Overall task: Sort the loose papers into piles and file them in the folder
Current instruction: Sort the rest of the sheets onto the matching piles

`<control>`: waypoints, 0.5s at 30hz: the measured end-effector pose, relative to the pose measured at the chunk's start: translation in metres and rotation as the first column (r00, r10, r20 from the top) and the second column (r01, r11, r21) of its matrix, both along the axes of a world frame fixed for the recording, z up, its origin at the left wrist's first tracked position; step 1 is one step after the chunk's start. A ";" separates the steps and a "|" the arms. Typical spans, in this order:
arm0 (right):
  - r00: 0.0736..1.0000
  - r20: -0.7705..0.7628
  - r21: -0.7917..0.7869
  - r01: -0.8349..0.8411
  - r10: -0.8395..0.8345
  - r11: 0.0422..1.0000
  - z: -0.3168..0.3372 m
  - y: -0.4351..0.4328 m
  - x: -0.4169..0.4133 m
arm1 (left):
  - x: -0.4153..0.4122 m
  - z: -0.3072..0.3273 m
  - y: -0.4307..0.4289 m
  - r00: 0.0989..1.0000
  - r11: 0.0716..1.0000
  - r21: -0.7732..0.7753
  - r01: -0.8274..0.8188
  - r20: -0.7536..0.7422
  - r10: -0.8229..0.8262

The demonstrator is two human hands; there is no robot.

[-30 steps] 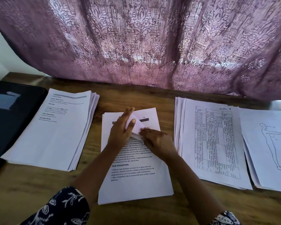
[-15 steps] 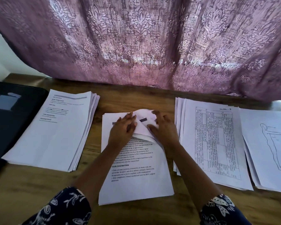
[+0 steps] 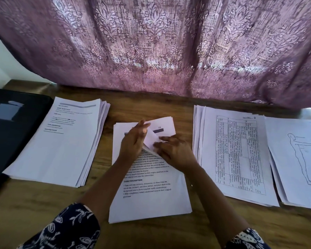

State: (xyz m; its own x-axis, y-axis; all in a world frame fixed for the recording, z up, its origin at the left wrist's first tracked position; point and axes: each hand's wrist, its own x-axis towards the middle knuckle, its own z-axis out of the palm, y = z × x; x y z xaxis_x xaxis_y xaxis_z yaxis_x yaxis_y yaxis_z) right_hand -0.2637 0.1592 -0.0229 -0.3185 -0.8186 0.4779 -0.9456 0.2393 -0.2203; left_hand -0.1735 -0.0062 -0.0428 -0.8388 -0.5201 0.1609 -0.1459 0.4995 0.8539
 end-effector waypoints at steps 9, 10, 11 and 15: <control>0.934 0.228 0.419 0.162 -0.276 0.893 -0.006 -0.013 -0.039 | -0.002 0.001 -0.002 0.995 0.991 -0.132 -0.013 0.097 0.026; 0.937 0.225 0.379 0.168 -0.267 0.910 -0.005 -0.012 -0.036 | -0.001 0.001 -0.003 0.996 0.991 -0.133 -0.021 0.082 0.032; 0.921 0.262 0.322 0.198 -0.288 0.926 -0.002 -0.011 -0.031 | -0.001 0.001 -0.003 0.997 0.991 -0.135 -0.026 0.072 0.036; 0.675 0.640 0.132 0.373 -0.366 0.918 0.017 -0.008 -0.003 | -0.001 0.004 -0.001 0.998 0.991 -0.127 -0.046 0.048 0.052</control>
State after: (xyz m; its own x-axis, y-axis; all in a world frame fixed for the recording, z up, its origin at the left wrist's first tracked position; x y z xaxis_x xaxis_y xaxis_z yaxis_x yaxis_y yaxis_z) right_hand -0.2662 0.1514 -0.0064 -0.8246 -0.5635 0.0496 -0.4090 0.5333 -0.7405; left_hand -0.1747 -0.0075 -0.0392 -0.8216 -0.5392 0.1853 -0.2144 0.5933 0.7759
